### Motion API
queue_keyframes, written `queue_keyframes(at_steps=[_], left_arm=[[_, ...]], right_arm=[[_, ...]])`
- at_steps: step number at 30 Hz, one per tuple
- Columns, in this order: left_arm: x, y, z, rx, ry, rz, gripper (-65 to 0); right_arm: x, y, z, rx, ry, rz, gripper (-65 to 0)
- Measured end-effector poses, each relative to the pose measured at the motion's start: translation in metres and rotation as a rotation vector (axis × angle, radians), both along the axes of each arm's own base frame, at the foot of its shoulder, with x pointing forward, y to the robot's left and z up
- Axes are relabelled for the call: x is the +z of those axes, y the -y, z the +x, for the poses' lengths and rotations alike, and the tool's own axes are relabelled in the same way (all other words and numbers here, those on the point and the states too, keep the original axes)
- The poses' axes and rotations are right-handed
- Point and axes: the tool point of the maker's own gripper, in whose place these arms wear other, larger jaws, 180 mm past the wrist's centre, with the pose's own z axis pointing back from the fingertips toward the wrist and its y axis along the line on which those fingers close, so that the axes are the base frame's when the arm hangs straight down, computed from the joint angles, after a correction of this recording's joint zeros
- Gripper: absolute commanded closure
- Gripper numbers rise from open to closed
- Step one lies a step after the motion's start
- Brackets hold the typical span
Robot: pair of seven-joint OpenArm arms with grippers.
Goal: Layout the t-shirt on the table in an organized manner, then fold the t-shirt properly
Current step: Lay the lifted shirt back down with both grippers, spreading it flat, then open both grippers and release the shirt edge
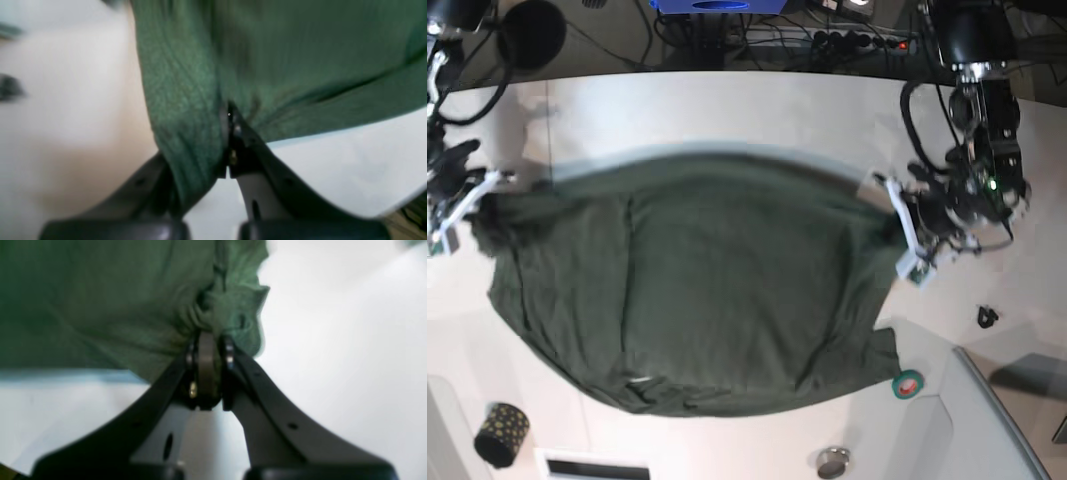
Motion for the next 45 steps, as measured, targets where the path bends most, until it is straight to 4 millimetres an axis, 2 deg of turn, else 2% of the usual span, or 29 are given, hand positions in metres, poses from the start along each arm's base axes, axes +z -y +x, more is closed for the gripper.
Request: queue_keyframes(at_steps=[3, 5, 6, 12, 16, 20, 22, 27, 29, 30, 31, 33, 36, 38, 41, 44, 45], left_arm=[[-0.037, -0.005, -0.034, 0.026, -0.09, -0.04, 0.0], [-0.057, -0.013, -0.052, 0.045, -0.148, -0.05, 0.0], [-0.06, -0.017, -0.056, 0.05, -0.158, -0.052, 0.0], [-0.057, -0.033, -0.066, 0.093, -0.135, -0.056, 0.0], [-0.059, -0.044, -0.07, 0.114, -0.147, -0.035, 0.0], [-0.063, -0.038, -0.081, 0.105, -0.164, -0.045, 0.0], [-0.067, -0.038, -0.089, 0.104, -0.189, -0.038, 0.0], [-0.058, -0.034, -0.092, 0.084, -0.162, -0.033, 0.0], [-0.056, -0.032, -0.102, 0.072, -0.167, -0.021, 0.0], [-0.056, -0.032, -0.108, 0.066, -0.177, -0.012, 0.0], [-0.054, -0.031, -0.112, 0.057, -0.179, -0.003, -4.6], [-0.045, -0.027, -0.113, 0.037, -0.155, 0.005, -18.9], [-0.024, -0.022, -0.112, 0.007, -0.1, 0.02, -40.3], [-0.02, -0.025, -0.119, -0.006, -0.128, 0.068, -49.9], [-0.009, -0.03, -0.114, 0.007, -0.1, 0.071, -55.6], [0.012, -0.061, -0.101, 0.082, -0.034, 0.13, -55.3], [0.017, -0.066, -0.095, 0.103, -0.015, 0.138, -54.0]], right_arm=[[-0.039, -0.009, -0.021, -0.009, -0.084, 0.073, -0.2], [-0.056, -0.008, -0.028, -0.035, -0.111, 0.103, -0.2], [-0.061, -0.008, -0.032, -0.041, -0.124, 0.108, -0.2], [-0.079, -0.016, -0.065, -0.06, -0.186, 0.138, -0.2], [-0.079, -0.015, -0.066, -0.125, -0.146, 0.171, -0.2], [-0.081, -0.014, -0.07, -0.126, -0.155, 0.169, -1.8], [-0.081, -0.014, -0.07, -0.128, -0.155, 0.171, -7.5], [-0.081, -0.016, -0.072, -0.158, -0.144, 0.188, -30.6], [-0.08, -0.011, -0.076, -0.176, -0.143, 0.185, -35.0], [-0.08, -0.009, -0.078, -0.18, -0.15, 0.18, -35.1], [-0.079, -0.007, -0.081, -0.19, -0.164, 0.172, -35.1], [-0.068, -0.003, -0.08, -0.214, -0.14, 0.157, -35.1], [-0.035, -0.001, -0.075, -0.216, -0.047, 0.113, -35.3], [-0.014, 0.004, -0.069, -0.211, 0.003, 0.073, -35.3], [0.008, 0.008, -0.061, -0.198, 0.04, 0.028, -35.1], [0.012, 0.003, -0.048, -0.18, 0.055, 0.034, -33.6], [0.014, 0.005, -0.042, -0.171, 0.06, 0.031, -29.3]])
